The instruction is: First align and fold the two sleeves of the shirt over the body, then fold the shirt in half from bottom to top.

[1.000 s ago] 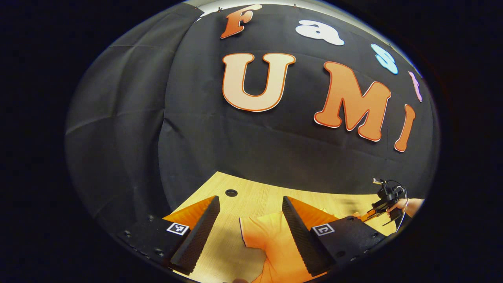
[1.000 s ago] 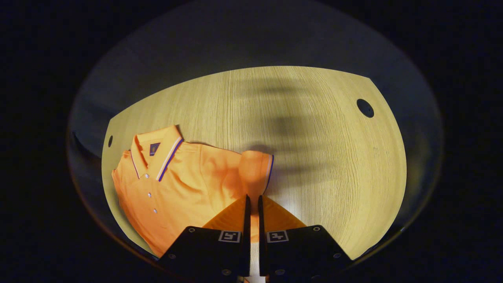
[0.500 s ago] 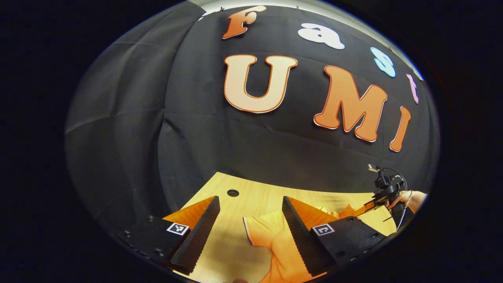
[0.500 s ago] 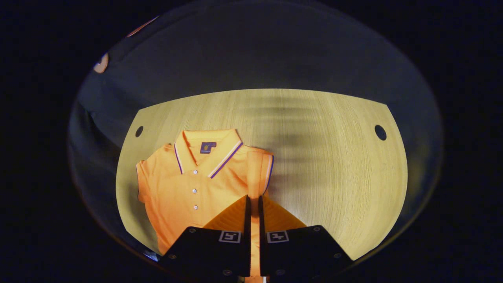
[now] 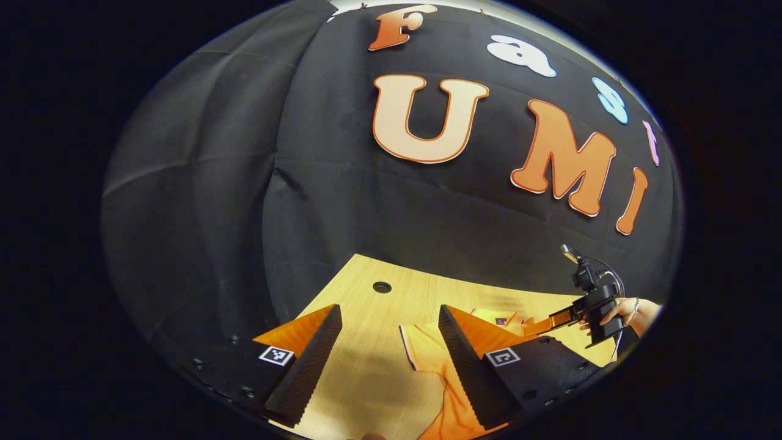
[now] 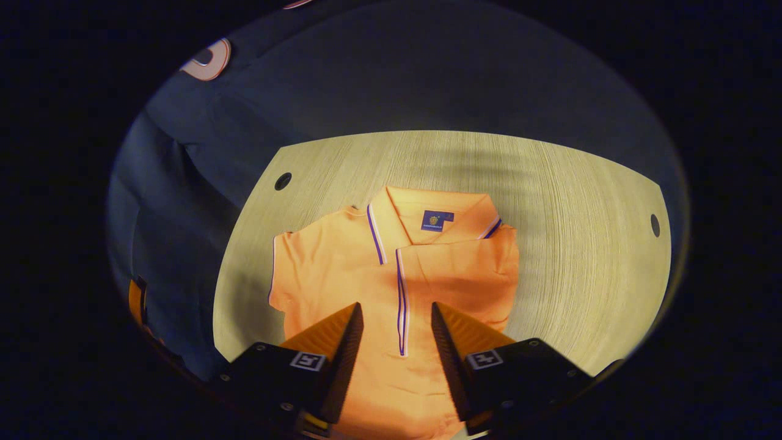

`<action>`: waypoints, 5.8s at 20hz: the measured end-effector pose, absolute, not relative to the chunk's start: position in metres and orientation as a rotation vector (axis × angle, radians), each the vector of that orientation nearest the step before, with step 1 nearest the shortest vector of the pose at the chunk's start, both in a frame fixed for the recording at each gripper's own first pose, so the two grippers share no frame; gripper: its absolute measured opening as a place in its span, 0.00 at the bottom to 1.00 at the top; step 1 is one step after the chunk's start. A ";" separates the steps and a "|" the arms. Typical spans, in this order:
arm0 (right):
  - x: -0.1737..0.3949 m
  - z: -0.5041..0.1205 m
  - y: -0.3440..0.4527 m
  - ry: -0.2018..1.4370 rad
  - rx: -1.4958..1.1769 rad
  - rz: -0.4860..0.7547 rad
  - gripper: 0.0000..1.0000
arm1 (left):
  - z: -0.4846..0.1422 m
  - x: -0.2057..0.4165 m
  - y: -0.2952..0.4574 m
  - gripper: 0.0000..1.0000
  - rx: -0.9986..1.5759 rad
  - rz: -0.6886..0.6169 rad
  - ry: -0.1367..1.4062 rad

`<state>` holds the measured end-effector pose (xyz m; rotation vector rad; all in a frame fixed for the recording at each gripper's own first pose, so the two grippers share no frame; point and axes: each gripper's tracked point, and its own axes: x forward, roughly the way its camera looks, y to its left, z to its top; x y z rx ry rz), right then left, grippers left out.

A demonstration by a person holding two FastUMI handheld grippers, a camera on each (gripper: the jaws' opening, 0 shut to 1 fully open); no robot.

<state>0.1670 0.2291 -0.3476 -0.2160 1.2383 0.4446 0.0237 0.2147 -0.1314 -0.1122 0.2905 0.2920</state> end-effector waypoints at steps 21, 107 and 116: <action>0.204 -0.205 0.187 0.701 -0.286 0.336 0.99 | -0.198 0.099 0.169 0.98 -0.129 0.174 0.580; 0.069 -0.238 0.080 0.890 -0.133 0.312 0.99 | -0.346 0.103 -0.019 0.99 0.079 -0.029 1.083; 0.001 -0.300 0.076 1.090 -0.233 0.238 0.99 | -0.399 -0.028 0.022 0.99 0.045 0.054 1.205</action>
